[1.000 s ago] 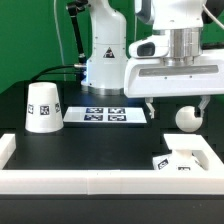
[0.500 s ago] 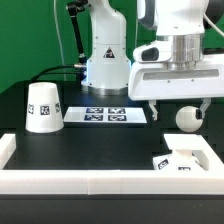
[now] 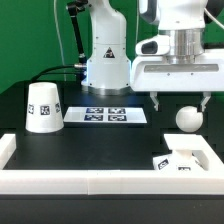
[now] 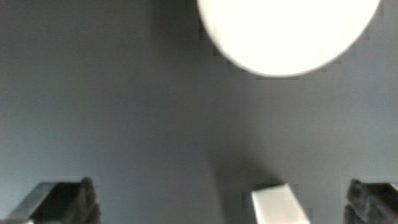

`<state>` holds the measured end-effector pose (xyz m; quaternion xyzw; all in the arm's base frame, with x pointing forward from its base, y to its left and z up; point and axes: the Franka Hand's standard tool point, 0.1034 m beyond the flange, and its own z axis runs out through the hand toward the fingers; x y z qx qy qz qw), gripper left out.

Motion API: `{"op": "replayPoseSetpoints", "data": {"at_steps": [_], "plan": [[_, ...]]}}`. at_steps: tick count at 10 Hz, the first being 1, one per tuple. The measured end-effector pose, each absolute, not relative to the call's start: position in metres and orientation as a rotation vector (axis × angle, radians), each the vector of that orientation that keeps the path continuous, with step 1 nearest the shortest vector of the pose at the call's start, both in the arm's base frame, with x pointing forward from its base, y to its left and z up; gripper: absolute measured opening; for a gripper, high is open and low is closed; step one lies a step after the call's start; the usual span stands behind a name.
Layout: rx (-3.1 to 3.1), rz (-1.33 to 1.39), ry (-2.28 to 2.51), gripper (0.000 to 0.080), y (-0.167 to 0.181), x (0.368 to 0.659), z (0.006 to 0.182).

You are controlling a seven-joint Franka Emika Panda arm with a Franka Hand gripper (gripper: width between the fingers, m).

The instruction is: Assemble lamp

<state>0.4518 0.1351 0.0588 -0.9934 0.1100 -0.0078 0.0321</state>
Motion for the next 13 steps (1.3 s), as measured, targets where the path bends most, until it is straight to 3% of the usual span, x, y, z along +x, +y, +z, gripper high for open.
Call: {"op": "replayPoseSetpoints", "data": {"at_steps": [13], "plan": [[-2.944,-0.004,0.752,0.0699,0.148,0.43,0.05]]}}
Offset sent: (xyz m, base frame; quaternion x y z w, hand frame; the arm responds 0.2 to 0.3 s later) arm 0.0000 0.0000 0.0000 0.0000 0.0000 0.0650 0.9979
